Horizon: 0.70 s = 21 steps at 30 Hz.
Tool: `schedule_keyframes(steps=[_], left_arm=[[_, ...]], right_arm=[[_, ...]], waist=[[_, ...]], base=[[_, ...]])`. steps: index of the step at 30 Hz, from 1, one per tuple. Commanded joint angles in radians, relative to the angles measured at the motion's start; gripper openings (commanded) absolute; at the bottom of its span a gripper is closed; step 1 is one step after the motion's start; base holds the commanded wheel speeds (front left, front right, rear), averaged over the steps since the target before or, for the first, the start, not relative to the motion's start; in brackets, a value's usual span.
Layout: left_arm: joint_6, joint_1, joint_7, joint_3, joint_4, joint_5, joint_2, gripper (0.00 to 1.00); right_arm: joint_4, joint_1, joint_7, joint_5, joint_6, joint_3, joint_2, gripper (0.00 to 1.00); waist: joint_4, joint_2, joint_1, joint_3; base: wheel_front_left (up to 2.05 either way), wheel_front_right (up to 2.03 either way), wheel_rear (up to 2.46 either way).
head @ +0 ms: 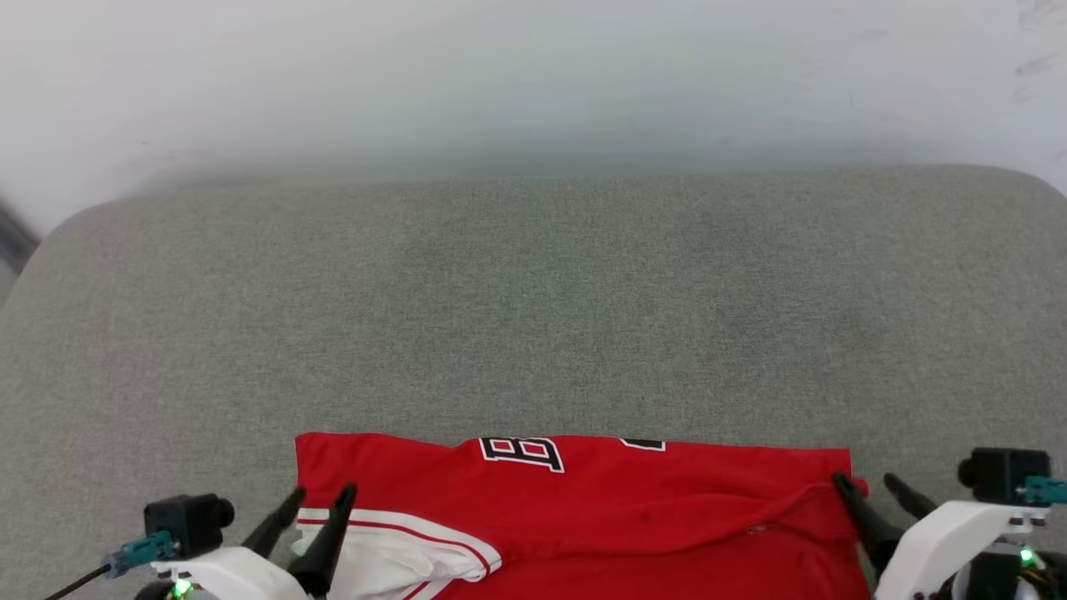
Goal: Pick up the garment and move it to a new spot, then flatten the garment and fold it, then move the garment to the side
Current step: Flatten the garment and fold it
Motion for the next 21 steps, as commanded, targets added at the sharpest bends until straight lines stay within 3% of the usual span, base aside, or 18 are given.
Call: schedule_keyframes(steps=[1,5,12,21], left_arm=[[0.009,-0.014,-0.014,0.004,-0.011,0.013,0.003,1.0],[0.072,-0.027,-0.105,0.026,-0.082,0.088,-0.008,1.0],[0.171,-0.037,-0.163,0.065,-0.217,0.215,-0.02,1.0],[0.216,-0.051,-0.174,0.084,-0.342,0.345,-0.035,1.0]], right_arm=[[-0.014,0.014,0.005,-0.001,0.0,-0.01,-0.007,1.0],[-0.09,0.02,0.091,-0.011,0.0,-0.067,-0.031,1.0],[-0.174,-0.015,0.332,-0.025,0.0,-0.117,-0.043,1.0],[-0.173,-0.049,0.496,-0.047,0.0,-0.122,-0.001,1.0]], waist=[[0.002,0.0,0.0002,-0.004],[0.008,0.0,0.0002,-0.015],[0.023,0.0,0.0002,-0.004],[0.082,0.0,0.0002,0.078]], base=[[0.0,0.0,0.0],[0.0,0.0,0.0],[0.0,0.0,0.0],[0.0,0.0,0.0]])
